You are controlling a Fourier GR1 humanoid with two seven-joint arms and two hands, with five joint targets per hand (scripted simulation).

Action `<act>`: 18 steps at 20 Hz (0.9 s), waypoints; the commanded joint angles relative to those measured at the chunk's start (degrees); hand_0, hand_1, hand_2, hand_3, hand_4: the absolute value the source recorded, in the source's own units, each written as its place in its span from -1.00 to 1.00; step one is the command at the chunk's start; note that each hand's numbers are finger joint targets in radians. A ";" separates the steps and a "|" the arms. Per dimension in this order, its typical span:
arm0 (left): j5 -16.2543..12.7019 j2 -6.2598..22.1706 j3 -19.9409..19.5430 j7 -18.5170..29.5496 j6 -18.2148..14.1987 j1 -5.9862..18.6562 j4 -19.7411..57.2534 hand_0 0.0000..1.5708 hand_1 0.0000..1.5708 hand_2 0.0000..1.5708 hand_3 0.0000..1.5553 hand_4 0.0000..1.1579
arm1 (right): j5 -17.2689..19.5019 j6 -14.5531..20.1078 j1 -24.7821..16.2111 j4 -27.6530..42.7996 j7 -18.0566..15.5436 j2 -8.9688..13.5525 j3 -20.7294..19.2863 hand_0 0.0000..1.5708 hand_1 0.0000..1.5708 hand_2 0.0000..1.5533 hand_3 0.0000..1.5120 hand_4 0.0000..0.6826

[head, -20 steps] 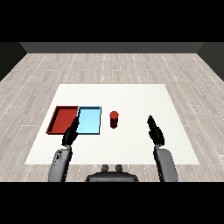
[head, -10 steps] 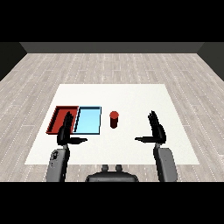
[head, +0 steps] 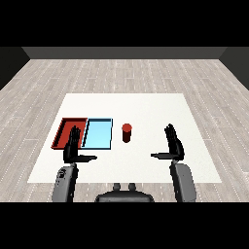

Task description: Pick the red can and put it in the red box

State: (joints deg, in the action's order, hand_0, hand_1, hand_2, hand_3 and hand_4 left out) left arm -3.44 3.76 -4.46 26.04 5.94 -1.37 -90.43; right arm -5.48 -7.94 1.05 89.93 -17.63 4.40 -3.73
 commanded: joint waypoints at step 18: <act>-0.76 1.60 -2.10 1.46 1.76 1.27 1.05 -1.00 -1.00 -1.00 -1.00 -1.00 | -1.59 1.09 7.96 -7.76 2.75 -1.95 0.20 -1.00 -1.00 -1.00 -1.00 -1.00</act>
State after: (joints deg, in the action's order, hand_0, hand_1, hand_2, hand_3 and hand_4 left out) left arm -3.31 3.90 -4.95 27.20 6.36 -2.32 -91.79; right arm -6.44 -6.58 7.12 84.94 -14.34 2.41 -3.00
